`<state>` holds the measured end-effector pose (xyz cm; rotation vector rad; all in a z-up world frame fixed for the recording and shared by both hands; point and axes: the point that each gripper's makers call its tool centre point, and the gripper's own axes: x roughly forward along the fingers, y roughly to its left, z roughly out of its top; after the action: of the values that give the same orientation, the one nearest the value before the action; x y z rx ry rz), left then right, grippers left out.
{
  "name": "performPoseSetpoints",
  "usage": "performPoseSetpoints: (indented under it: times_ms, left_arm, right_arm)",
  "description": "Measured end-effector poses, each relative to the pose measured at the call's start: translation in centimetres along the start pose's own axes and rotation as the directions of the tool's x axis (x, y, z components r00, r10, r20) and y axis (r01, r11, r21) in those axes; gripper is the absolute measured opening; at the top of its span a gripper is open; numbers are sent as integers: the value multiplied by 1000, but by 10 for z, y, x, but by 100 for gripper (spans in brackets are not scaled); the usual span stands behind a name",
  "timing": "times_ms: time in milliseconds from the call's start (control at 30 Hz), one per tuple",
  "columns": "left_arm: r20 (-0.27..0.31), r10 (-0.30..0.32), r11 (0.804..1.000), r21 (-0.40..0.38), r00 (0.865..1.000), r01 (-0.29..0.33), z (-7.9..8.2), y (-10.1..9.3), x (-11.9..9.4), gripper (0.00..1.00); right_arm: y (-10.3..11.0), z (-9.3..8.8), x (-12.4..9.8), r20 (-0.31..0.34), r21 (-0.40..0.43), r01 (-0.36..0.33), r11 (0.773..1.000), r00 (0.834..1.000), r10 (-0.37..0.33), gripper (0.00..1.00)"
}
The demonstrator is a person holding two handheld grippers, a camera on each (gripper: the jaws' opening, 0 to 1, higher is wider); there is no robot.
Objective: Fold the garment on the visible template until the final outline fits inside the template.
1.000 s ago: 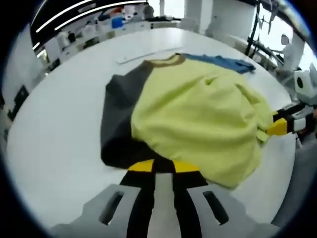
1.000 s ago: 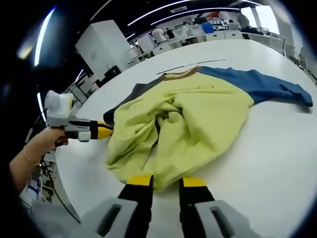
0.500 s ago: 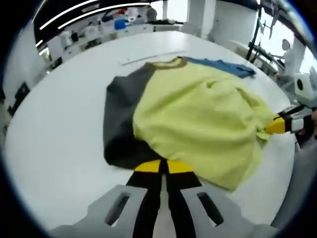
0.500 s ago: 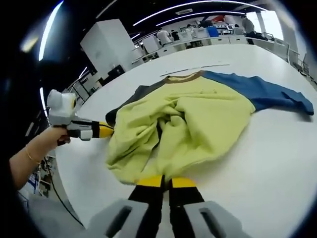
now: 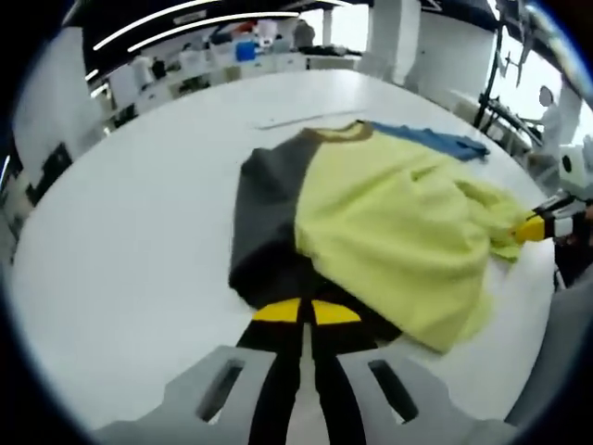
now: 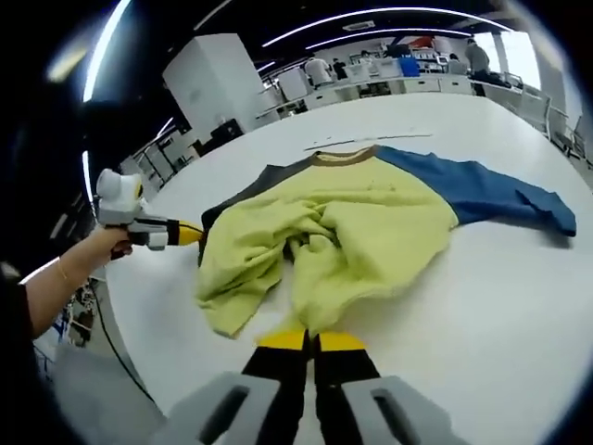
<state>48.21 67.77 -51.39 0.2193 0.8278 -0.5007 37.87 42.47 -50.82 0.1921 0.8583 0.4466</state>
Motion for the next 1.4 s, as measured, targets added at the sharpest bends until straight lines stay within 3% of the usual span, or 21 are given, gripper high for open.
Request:
performPoseSetpoints:
  times_ms: [567,933,1400]
  left_arm:
    - [-31,119,991,67,992,-116,-11,43,-18,0]
    - [-51,173,982,83,984,-168,-11,66,-17,0]
    - [-58,246,962,137,968,-236,-7,98,-16,0]
  right_arm:
    - [-20,-26,-36,-127,-11,-49,999,991,48,0]
    - [-34,-34,-42,-173,40,-86,996,981,91,0]
    - [-60,-38,-47,-213,36,-39,999,976,46,0]
